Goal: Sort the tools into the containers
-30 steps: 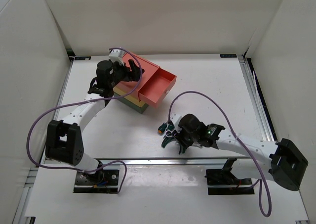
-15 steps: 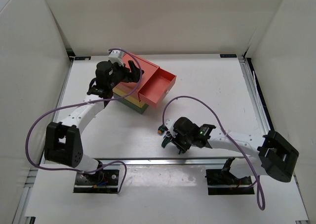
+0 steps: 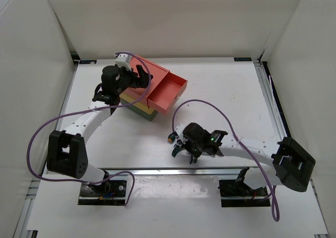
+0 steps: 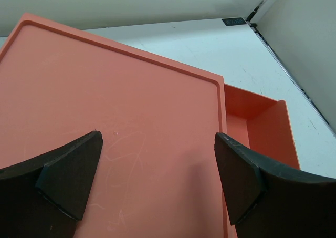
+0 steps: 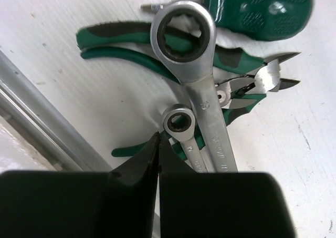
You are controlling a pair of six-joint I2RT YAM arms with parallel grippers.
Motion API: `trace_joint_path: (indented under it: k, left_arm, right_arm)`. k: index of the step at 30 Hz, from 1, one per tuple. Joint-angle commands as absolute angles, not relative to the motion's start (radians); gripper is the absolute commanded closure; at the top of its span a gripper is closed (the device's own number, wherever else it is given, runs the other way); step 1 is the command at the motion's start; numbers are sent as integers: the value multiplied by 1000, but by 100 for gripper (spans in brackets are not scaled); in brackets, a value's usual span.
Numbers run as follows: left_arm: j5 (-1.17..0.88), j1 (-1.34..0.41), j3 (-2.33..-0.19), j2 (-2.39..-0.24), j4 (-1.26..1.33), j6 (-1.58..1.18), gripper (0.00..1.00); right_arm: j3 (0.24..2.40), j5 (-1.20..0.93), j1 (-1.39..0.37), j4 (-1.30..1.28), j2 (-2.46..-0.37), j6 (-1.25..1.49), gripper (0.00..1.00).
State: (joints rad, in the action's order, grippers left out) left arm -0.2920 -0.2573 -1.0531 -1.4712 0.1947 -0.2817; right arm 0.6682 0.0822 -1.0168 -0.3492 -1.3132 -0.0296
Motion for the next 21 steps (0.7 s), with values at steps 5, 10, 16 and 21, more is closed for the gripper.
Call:
trace_joint_path:
  k: [5, 10, 16, 21]
  left_arm:
    - [-282, -252, -988, -1466, 43, -314, 1]
    - [-288, -252, -983, -1473, 48, -316, 1]
    - [-294, -252, -983, -1473, 52, -316, 1]
    - [-295, -253, -979, -1473, 52, -318, 1]
  right_arm:
    - [730, 101, -1025, -362, -1240, -5, 100]
    - [724, 123, -1022, -365, -1252, -3, 61]
    - [695, 117, -1025, -331, -1292, -5, 53]
    - [699, 117, -1025, -292, -1374, -5, 54]
